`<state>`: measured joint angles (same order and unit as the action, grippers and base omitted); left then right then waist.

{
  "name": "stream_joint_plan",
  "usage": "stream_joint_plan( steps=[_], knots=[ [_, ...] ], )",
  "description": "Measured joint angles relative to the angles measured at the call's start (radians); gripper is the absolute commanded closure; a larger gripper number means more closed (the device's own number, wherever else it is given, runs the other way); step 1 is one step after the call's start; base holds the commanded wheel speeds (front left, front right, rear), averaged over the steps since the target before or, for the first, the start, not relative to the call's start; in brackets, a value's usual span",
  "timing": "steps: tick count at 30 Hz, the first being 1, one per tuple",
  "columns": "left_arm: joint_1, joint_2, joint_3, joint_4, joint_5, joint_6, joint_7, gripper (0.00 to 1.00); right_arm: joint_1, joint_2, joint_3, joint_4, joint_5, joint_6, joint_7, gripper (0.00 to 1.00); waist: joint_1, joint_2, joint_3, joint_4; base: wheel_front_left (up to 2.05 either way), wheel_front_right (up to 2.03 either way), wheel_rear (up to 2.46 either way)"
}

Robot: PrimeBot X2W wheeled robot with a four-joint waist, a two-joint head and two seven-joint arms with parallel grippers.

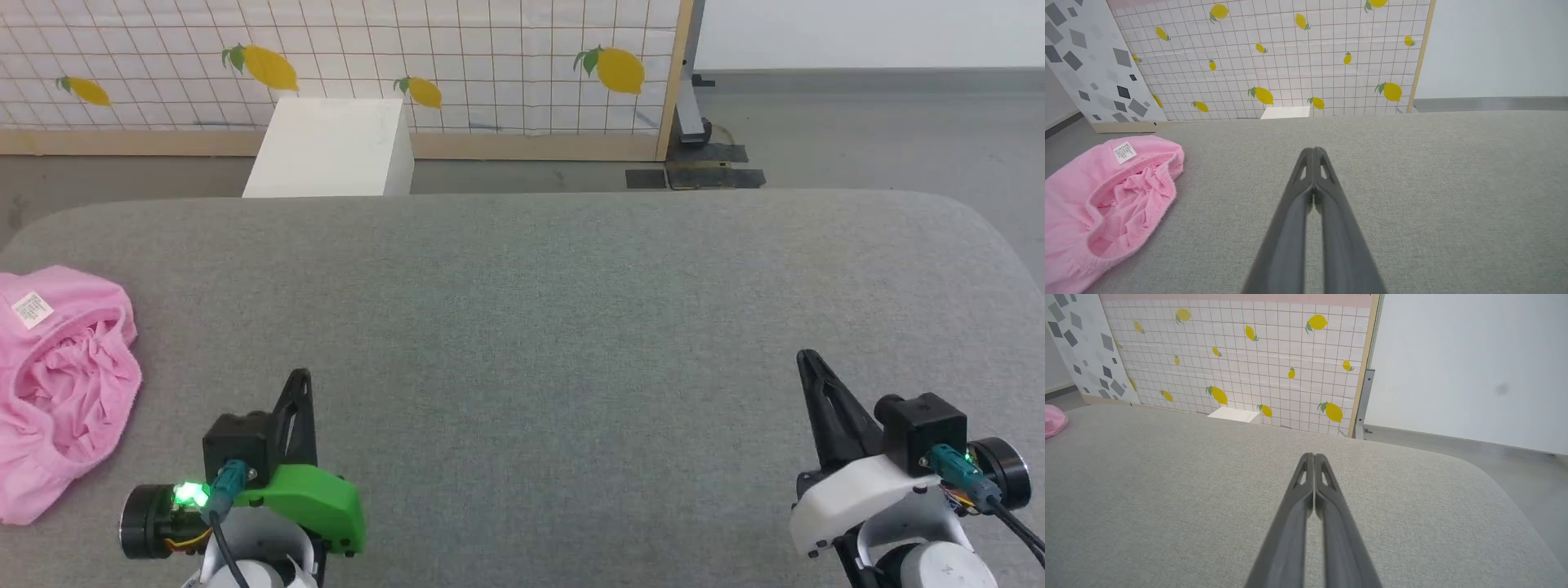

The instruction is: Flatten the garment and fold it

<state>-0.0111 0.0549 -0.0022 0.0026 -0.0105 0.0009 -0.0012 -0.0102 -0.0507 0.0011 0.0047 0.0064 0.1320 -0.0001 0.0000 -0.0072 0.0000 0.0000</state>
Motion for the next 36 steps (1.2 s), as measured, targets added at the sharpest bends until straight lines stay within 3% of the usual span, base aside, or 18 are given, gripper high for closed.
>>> stream_joint_plan(
  steps=[1, 2, 20, 36],
  knots=[
    [0.000, 0.000, 0.000, 0.000, 0.000, 0.000, 0.000, 1.00, 0.000, 0.000, 0.000, 0.000, 0.000, 0.000, 0.000, 1.00, 0.0000, 0.0000, 0.000, 0.000, 0.00, 0.00, 0.00],
    [0.000, 0.000, 0.000, 0.000, 0.000, 0.000, 0.000, 0.00, 0.000, 0.000, 0.000, 0.000, 0.000, 0.000, 0.000, 0.00, 0.0000, 0.0000, 0.000, 0.000, 0.00, 0.00, 0.00],
    [0.000, 0.000, -0.015, 0.022, -0.026, 0.003, -0.023, 0.00, 0.000, 0.000, 0.001, 0.021, 0.033, 0.000, -0.022, 0.00, 0.0000, 0.0000, 0.000, 0.009, 0.00, 0.00, 0.00],
    [0.000, 0.000, -0.016, 0.042, -0.053, 0.010, -0.054, 0.00, 0.014, 0.000, 0.003, 0.041, 0.077, 0.000, -0.054, 0.00, 0.0000, 0.0001, 0.003, 0.081, 0.00, 0.00, 0.00]
  ],
)
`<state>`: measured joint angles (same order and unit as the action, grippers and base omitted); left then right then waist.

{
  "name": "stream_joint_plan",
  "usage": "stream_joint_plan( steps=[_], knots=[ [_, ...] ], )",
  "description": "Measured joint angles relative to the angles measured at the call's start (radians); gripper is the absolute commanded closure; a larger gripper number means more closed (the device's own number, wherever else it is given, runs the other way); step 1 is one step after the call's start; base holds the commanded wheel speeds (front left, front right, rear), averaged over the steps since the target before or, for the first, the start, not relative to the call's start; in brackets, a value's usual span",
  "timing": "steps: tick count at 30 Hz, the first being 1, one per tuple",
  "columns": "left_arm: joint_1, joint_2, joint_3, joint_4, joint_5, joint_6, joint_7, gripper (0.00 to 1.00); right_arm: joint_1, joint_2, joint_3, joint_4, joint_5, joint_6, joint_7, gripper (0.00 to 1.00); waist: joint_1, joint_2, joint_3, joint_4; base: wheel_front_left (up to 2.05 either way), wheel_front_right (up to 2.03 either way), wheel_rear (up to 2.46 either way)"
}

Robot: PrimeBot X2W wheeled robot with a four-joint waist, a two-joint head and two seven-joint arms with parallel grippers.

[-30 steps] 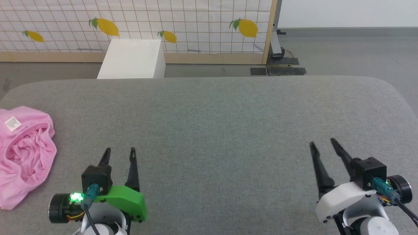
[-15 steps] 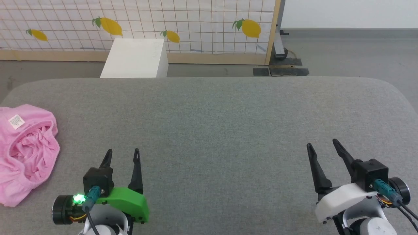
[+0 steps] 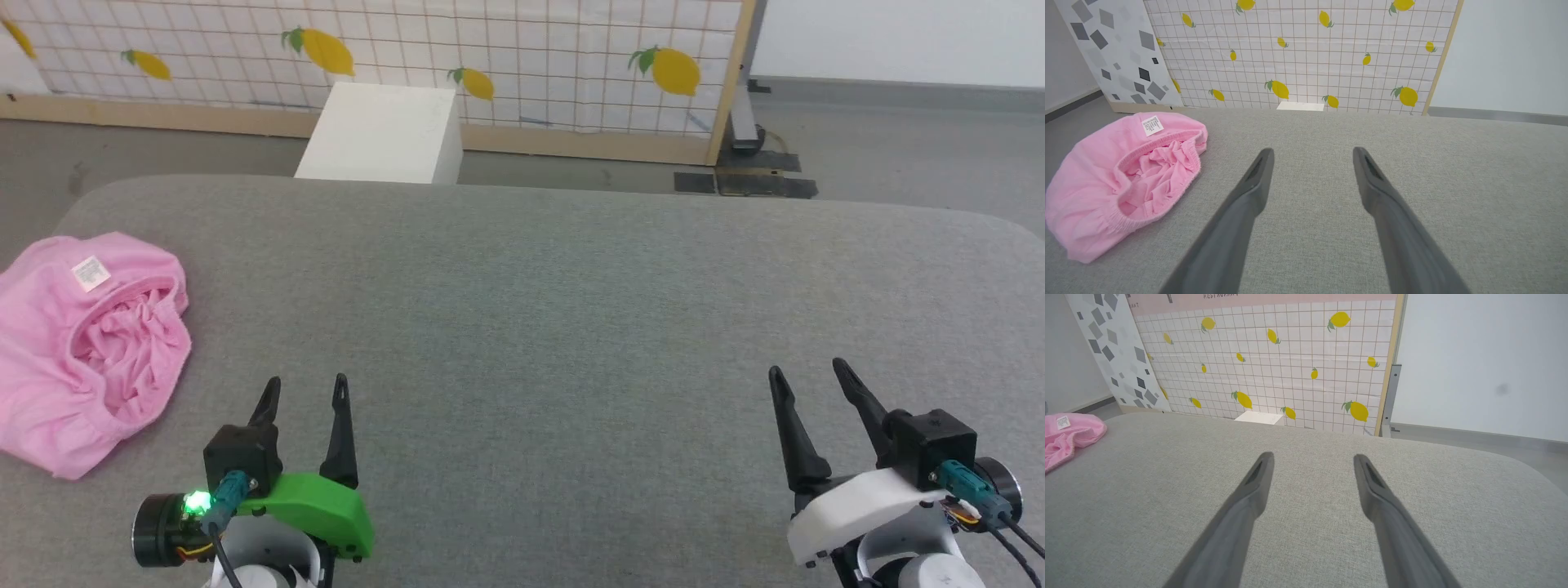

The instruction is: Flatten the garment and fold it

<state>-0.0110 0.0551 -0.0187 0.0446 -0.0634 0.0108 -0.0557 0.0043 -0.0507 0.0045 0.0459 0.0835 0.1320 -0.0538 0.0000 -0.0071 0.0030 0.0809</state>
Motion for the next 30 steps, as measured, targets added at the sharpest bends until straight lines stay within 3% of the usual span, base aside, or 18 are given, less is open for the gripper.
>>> stream_joint_plan(
  steps=[30],
  knots=[
    [0.022, 0.000, -0.004, 0.037, -0.035, 0.021, -0.062, 0.00, 0.017, 0.000, 0.024, 0.049, 0.058, 0.000, -0.062, 0.00, 0.0000, 0.0000, -0.007, 0.167, 0.00, 0.00, 0.00]
  ],
)
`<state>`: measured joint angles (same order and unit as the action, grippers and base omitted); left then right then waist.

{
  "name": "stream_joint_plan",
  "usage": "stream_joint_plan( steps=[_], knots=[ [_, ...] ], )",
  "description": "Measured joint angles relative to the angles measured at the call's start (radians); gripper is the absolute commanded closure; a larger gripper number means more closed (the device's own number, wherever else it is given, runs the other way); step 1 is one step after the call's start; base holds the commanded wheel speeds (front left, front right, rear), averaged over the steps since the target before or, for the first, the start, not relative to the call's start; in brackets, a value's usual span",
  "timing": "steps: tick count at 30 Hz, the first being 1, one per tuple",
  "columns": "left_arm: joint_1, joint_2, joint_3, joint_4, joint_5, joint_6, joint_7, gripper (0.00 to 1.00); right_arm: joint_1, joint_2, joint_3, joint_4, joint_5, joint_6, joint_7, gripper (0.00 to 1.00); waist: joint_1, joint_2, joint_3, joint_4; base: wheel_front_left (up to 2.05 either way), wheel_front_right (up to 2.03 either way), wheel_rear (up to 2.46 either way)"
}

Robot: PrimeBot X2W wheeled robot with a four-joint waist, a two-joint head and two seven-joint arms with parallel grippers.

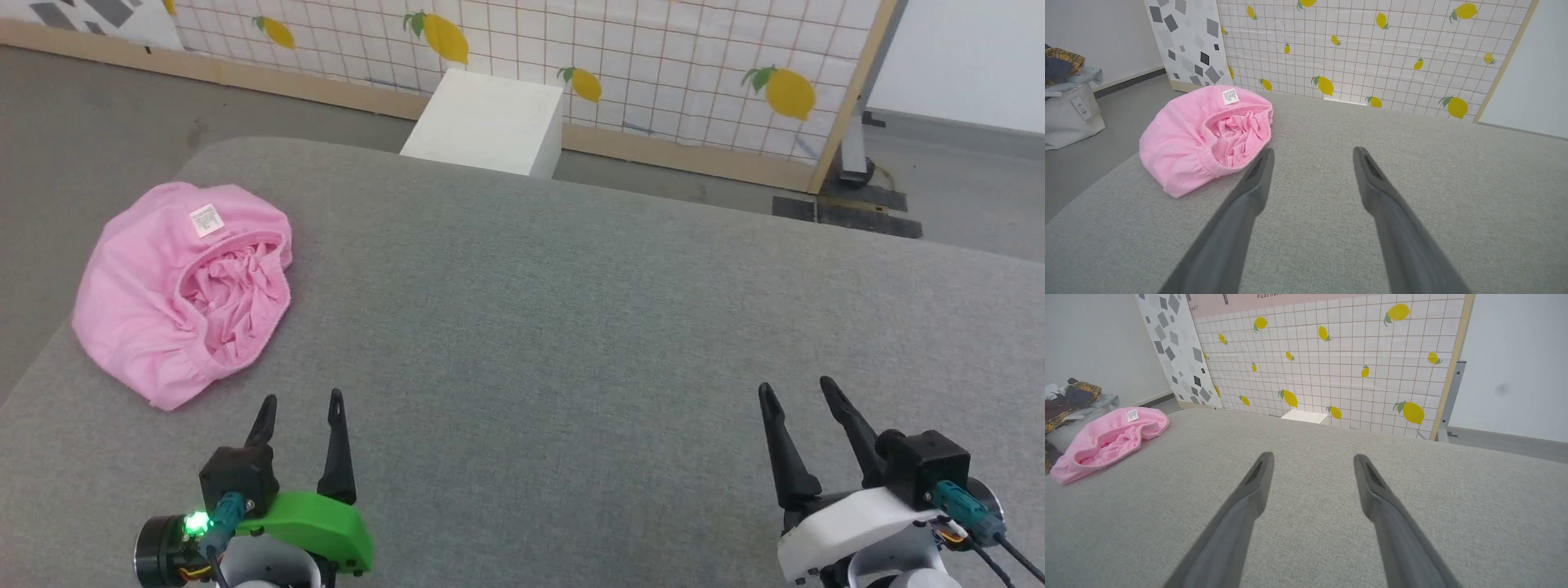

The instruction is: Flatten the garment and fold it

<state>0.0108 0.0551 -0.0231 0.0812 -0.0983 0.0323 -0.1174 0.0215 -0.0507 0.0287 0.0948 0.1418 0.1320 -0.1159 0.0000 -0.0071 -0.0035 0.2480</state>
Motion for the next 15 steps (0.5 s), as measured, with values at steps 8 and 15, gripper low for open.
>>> stream_joint_plan(
  steps=[8, 15],
  knots=[
    [0.007, 0.000, 0.001, 0.007, -0.007, 0.004, -0.017, 0.00, 0.001, 0.000, 0.009, 0.006, 0.009, 0.000, -0.017, 0.00, 0.0000, 0.0000, -0.005, 0.036, 0.00, 0.00, 0.00],
    [0.010, 0.000, 0.007, 0.007, -0.009, 0.012, -0.035, 0.00, 0.005, 0.000, 0.017, 0.016, 0.026, 0.000, -0.035, 0.00, 0.0000, 0.0000, -0.007, 0.079, 0.00, 0.00, 0.00]
  ],
)
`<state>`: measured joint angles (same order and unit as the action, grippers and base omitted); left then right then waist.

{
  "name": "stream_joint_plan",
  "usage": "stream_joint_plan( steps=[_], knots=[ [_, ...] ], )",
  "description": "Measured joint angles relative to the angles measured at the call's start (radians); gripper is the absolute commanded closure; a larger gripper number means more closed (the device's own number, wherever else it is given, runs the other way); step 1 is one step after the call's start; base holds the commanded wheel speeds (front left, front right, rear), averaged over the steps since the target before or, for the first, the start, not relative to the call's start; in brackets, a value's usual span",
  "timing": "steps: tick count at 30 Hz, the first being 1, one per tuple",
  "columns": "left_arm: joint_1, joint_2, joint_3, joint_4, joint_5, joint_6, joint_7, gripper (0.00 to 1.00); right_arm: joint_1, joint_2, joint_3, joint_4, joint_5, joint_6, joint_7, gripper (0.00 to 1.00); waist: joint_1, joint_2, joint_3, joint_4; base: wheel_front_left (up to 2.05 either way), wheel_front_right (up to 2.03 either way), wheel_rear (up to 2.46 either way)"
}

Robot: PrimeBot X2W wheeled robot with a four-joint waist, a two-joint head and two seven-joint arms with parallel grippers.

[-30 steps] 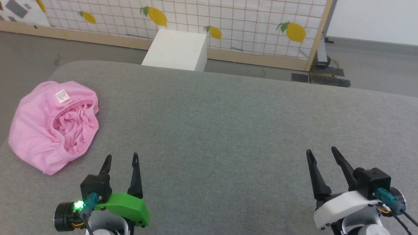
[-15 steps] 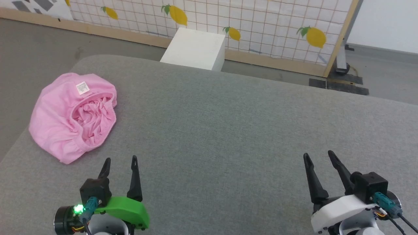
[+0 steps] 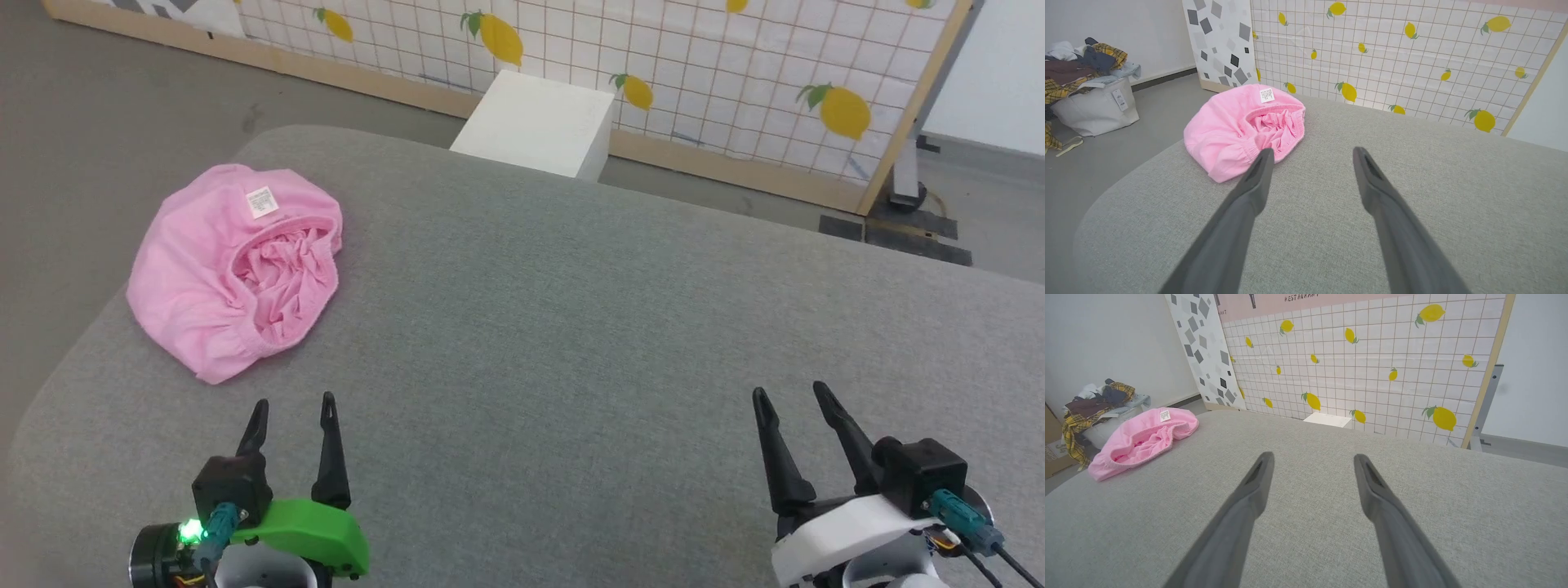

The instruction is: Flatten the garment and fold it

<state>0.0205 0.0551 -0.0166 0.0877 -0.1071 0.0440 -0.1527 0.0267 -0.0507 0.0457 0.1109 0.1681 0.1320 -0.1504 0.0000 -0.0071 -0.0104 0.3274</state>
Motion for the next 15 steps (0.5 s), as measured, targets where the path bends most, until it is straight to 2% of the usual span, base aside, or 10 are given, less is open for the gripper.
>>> stream_joint_plan(
  steps=[15],
  knots=[
    [0.006, 0.000, -0.006, 0.009, -0.009, 0.010, -0.030, 0.00, 0.010, 0.000, 0.011, 0.016, 0.034, 0.000, -0.031, 0.00, 0.0000, 0.0000, 0.001, 0.066, 0.00, 0.00, 0.00]
  ],
)
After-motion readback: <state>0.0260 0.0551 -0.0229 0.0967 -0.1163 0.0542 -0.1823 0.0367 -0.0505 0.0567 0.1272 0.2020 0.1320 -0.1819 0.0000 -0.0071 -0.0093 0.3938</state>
